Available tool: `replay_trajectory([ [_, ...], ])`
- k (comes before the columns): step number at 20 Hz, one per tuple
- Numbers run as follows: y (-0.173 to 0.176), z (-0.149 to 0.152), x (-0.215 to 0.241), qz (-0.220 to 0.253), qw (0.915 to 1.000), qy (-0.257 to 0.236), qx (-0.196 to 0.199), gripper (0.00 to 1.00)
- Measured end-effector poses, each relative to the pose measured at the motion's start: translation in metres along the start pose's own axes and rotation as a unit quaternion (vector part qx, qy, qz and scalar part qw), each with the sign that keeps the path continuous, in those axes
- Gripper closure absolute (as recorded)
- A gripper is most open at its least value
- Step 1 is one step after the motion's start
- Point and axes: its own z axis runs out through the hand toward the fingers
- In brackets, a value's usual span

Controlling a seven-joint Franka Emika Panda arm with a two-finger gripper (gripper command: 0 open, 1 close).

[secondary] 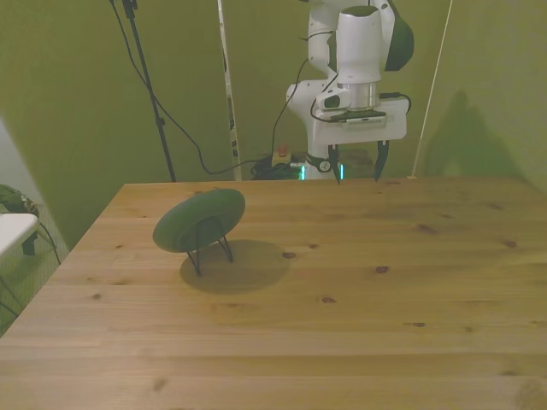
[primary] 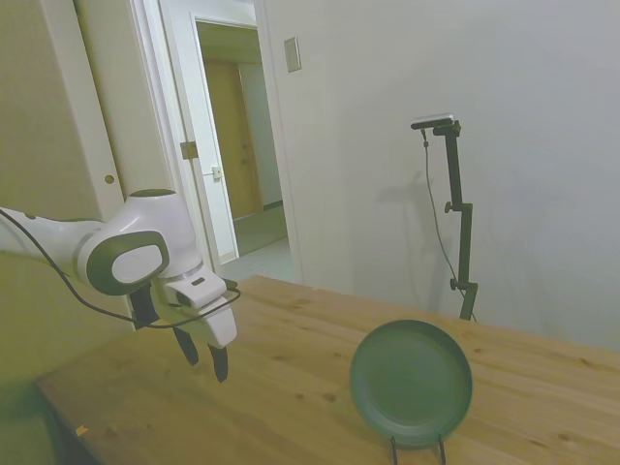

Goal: Unload the plate

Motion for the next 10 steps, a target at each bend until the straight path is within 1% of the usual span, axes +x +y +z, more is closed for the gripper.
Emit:
replay_trajectory([
  [2, 0.001, 0.0, 0.002, -0.001, 1.0, 0.0, 0.001, 0.0],
  [4, 0.005, -0.009, 0.006, 0.006, 0.9999, 0.009, 0.013, 0.0],
  [7, 0.026, -0.044, 0.018, 0.031, 0.9979, 0.035, 0.045, 0.0],
  [10, 0.062, -0.077, 0.041, 0.066, 0.9934, 0.067, 0.066, 0.0],
])
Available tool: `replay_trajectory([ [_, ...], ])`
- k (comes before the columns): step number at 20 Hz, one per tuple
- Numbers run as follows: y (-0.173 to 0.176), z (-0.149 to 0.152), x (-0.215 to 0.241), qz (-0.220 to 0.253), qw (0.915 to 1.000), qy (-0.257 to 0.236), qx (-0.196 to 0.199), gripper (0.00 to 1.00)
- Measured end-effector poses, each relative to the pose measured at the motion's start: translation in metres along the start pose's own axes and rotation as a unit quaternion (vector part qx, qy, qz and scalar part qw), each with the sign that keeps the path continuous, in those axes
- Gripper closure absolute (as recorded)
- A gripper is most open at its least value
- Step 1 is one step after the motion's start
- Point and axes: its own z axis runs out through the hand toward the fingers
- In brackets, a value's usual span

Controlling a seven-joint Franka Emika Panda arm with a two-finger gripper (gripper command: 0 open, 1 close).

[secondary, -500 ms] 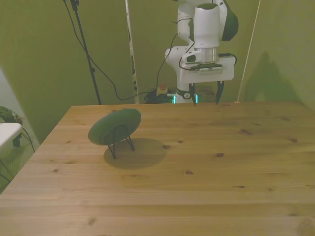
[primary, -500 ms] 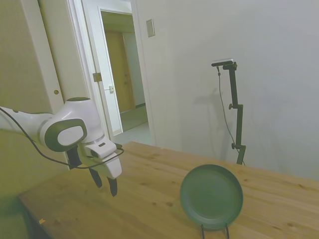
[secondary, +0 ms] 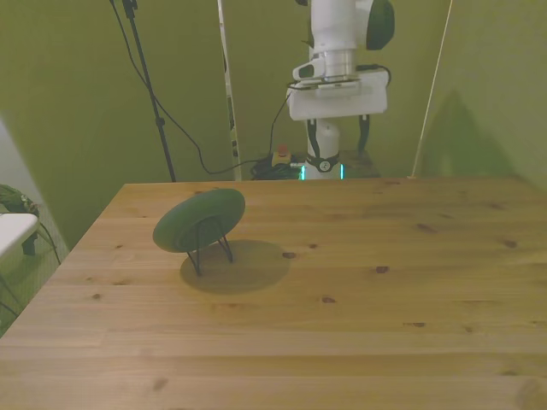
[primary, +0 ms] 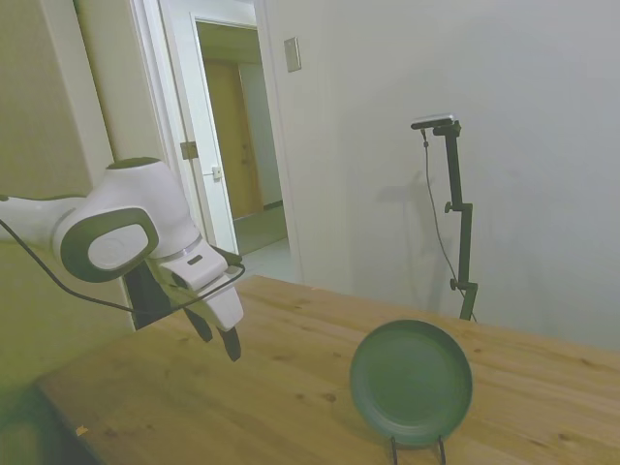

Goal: Unload the plate

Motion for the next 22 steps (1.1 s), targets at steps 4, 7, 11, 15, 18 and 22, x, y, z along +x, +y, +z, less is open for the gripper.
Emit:
replay_trajectory([
  [4, 0.049, -0.033, 0.056, 0.055, 0.9978, 0.035, 0.016, 0.0],
  [7, 0.086, -0.053, 0.098, 0.09, 0.9942, 0.053, 0.027, 0.0],
  [11, 0.115, -0.06, 0.147, 0.117, 0.9904, 0.066, 0.032, 0.0],
  [15, 0.115, -0.055, 0.184, 0.124, 0.9893, 0.065, 0.04, 0.0],
  [18, 0.09, -0.053, 0.175, 0.083, 0.9945, 0.041, 0.049, 0.0],
  [22, 0.09, -0.044, 0.19, 0.106, 0.9905, 0.069, 0.055, 0.0],
])
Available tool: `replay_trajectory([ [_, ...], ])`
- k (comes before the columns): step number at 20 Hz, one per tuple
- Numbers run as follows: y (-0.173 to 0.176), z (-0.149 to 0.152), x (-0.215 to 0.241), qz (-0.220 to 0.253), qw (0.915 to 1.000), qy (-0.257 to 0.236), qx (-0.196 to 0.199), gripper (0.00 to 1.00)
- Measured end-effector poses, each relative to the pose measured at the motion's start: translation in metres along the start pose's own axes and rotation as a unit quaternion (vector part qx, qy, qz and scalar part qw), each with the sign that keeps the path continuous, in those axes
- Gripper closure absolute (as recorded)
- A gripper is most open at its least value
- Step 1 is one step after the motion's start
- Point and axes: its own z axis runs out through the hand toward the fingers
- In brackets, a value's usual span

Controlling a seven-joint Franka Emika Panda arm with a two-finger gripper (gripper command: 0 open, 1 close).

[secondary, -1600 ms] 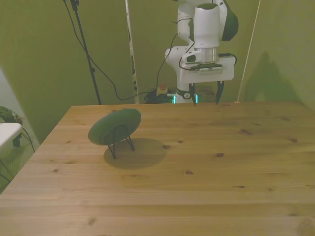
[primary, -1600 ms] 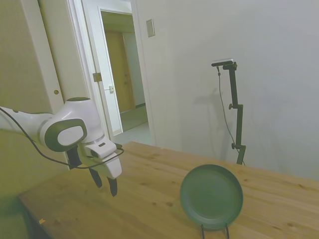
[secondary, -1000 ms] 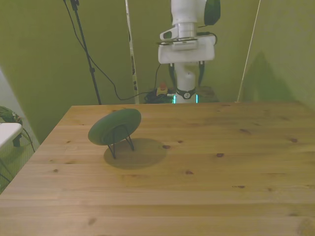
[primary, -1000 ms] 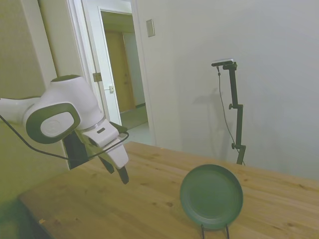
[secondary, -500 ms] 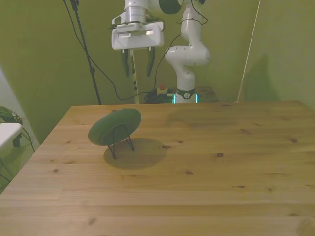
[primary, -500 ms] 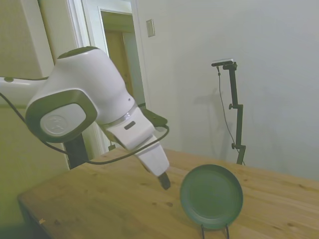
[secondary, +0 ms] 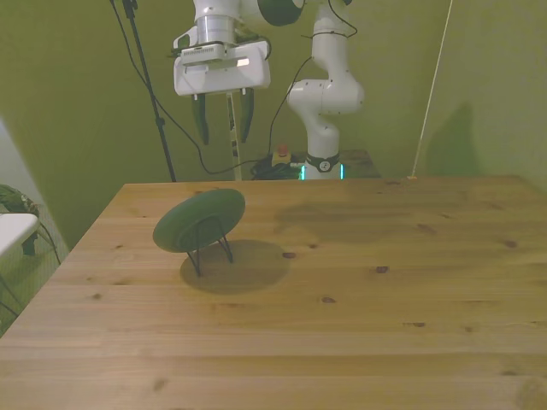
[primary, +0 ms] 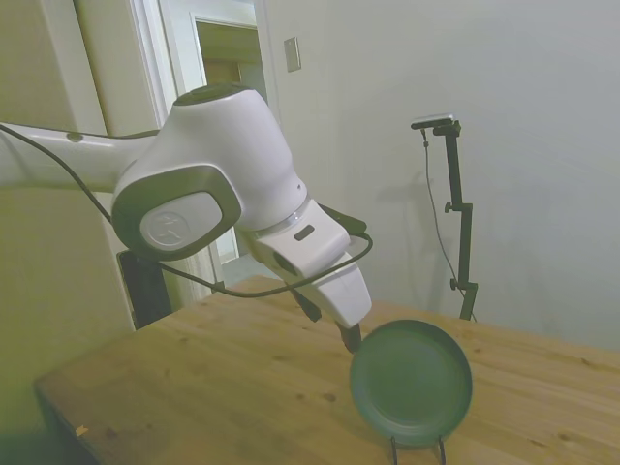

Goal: Unload the plate

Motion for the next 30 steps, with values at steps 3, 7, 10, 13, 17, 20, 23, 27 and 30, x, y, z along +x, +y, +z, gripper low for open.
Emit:
replay_trajectory([
  [3, -0.008, 0.005, 0.019, 0.014, 0.9992, 0.032, 0.02, 0.0],
  [7, -0.018, 0.013, 0.037, 0.028, 0.9978, 0.041, 0.044, 0.0],
  [10, -0.025, 0.022, 0.043, 0.044, 0.996, 0.044, 0.064, 0.0],
  [13, -0.036, 0.033, 0.049, 0.074, 0.9924, 0.035, 0.091, 0.0],
  [17, -0.05, 0.047, 0.053, 0.089, 0.9904, 0.021, 0.103, 0.0],
  [20, -0.055, 0.061, 0.052, 0.092, 0.9911, -0.003, 0.096, 0.0],
  [23, -0.057, 0.068, 0.05, 0.103, 0.9895, -0.036, 0.094, 0.0],
  [27, -0.054, 0.072, 0.057, 0.12, 0.9861, -0.068, 0.093, 0.0],
  [30, -0.05, 0.079, 0.071, 0.133, 0.9832, -0.089, 0.088, 0.0],
])
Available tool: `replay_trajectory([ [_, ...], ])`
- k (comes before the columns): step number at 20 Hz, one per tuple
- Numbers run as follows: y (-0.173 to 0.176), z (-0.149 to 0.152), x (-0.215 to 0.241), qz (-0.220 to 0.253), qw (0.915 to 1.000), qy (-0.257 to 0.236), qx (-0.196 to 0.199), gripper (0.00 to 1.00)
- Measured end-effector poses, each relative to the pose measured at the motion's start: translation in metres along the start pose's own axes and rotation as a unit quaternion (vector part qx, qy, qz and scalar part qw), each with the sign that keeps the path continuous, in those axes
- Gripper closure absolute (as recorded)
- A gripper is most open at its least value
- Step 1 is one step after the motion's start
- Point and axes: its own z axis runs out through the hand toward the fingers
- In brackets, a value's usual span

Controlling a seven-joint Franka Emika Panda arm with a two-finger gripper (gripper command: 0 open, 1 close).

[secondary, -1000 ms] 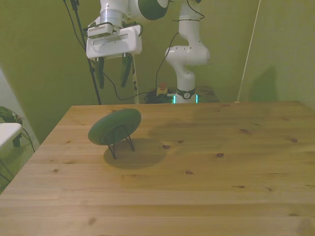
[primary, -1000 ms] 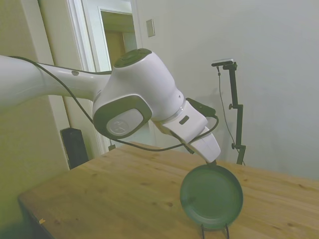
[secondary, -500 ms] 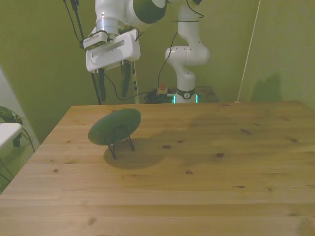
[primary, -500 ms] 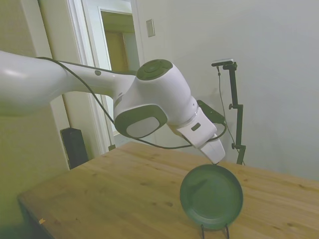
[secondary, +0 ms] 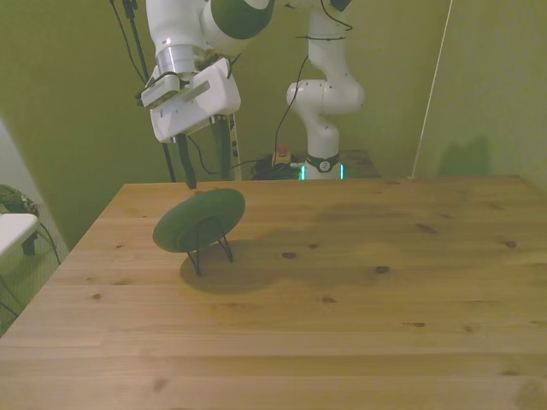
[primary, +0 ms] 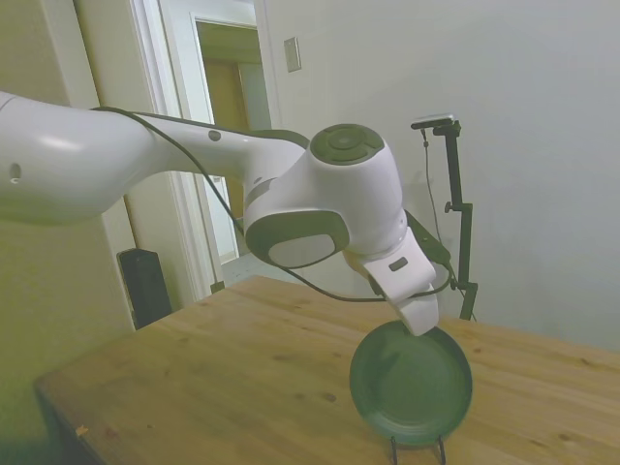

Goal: Unload the plate

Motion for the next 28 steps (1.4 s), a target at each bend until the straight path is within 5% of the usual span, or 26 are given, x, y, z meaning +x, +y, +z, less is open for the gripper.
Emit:
replay_trajectory([
  [18, -0.017, 0.032, 0.01, 0.003, 0.9985, -0.05, -0.021, 0.0],
  [19, -0.018, 0.033, 0.009, 0.002, 0.9984, -0.052, -0.022, 1.0],
  [28, -0.018, 0.036, 0.007, 0.001, 0.9979, -0.059, -0.025, 1.0],
])
